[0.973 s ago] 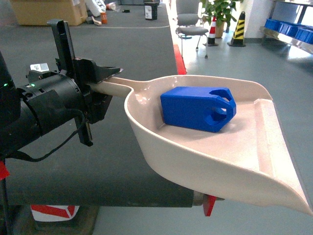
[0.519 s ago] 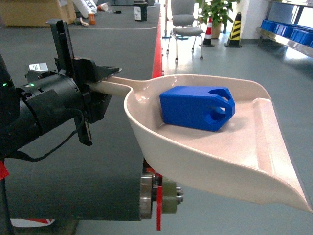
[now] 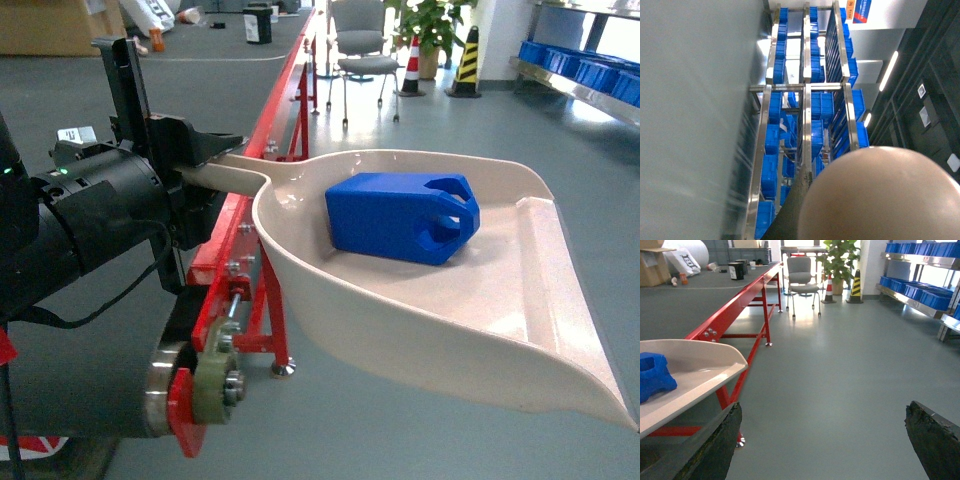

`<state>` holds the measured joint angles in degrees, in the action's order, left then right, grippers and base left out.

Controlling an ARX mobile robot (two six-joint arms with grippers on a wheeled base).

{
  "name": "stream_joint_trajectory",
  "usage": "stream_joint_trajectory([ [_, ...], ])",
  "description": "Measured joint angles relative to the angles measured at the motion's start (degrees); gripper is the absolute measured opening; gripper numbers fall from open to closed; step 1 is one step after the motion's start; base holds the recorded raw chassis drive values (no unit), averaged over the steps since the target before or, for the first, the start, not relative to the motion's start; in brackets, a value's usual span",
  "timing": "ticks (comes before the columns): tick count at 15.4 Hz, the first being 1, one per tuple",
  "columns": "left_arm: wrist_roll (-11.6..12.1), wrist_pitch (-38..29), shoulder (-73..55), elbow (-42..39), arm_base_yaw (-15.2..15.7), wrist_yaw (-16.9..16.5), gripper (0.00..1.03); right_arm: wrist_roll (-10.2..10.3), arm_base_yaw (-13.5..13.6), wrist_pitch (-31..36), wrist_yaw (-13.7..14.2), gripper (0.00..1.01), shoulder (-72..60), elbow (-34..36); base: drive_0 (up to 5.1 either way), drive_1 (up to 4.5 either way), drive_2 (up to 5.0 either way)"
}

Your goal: Place part in tray to right shelf

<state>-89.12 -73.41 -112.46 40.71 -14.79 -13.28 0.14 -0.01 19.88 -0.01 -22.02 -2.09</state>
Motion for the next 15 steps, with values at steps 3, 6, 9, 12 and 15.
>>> stream_joint_trajectory([
  [3, -0.02, 0.04, 0.00, 0.00, -0.02, -0.26, 0.13, 0.00, 0.00, -0.11, 0.00, 0.98, 0.02, 0.00, 5.0, -2.34, -2.3],
  [6, -0.02, -0.02, 0.00, 0.00, -0.07, -0.07, 0.13, 0.00, 0.00, -0.11, 0.00, 0.98, 0.00, 0.00, 5.0, -2.37, -2.4],
  [9, -0.04, -0.02, 0.00, 0.00, -0.07, -0.13, 0.13, 0.00, 0.00, -0.13, 0.00, 0.98, 0.00, 0.00, 5.0, -2.35, -2.4],
  [12, -0.02, -0.09, 0.00, 0.00, -0.07, -0.09, 0.13, 0.00, 0.00, -0.07, 0.00, 0.98, 0.00, 0.02, 5.0, -2.34, -2.3],
  [15, -0.02, -0.13, 0.00, 0.00, -0.07, -0.20, 0.13, 0.00, 0.00, 0.02, 0.00, 0.98, 0.00, 0.02, 5.1, -2.33, -2.3],
])
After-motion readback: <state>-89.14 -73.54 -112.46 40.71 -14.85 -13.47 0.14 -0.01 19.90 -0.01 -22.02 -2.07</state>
